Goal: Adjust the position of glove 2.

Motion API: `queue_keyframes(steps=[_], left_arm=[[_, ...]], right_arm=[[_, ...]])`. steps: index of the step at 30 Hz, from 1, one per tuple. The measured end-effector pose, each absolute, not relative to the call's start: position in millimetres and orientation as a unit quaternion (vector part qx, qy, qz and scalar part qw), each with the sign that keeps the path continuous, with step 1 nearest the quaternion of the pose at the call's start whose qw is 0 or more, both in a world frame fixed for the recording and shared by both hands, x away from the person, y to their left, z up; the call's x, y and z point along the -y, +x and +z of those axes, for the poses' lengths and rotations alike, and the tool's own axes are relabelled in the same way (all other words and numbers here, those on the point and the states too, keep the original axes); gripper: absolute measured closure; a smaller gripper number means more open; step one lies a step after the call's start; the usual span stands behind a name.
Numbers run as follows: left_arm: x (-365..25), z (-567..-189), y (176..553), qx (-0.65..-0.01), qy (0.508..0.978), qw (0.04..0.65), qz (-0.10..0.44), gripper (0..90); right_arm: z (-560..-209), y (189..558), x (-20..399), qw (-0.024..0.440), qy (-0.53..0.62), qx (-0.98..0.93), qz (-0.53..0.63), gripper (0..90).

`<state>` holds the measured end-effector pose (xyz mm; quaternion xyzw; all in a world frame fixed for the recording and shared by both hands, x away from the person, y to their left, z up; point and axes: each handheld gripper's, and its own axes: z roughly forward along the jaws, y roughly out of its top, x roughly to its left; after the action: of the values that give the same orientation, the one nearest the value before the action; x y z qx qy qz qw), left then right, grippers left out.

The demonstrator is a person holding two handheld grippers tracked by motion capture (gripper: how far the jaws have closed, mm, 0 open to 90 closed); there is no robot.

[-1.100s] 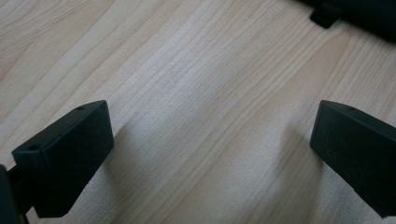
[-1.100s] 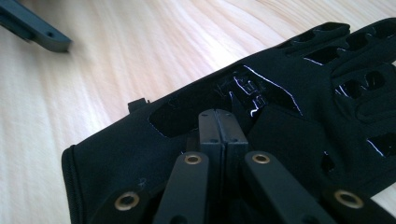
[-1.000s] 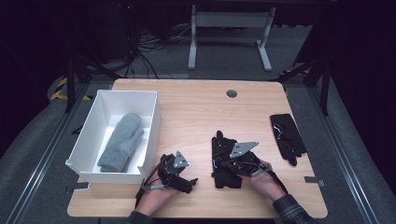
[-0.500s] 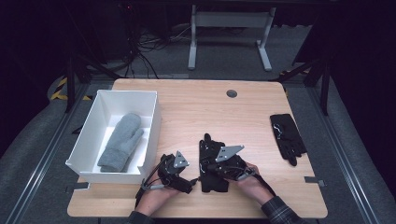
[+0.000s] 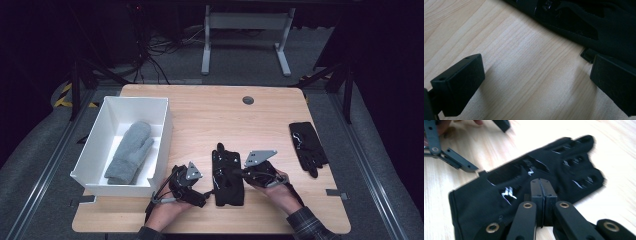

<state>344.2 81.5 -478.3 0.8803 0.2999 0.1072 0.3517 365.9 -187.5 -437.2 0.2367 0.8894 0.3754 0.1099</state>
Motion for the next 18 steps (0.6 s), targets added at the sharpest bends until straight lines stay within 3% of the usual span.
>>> queue_keyframes(steps=[18], left_arm=[[-81,-478,344,-0.300,0.880,0.352,0.107,0.0]], right_arm=[[-424,381,280,0.168,0.318,-0.861,0.360,90.0]])
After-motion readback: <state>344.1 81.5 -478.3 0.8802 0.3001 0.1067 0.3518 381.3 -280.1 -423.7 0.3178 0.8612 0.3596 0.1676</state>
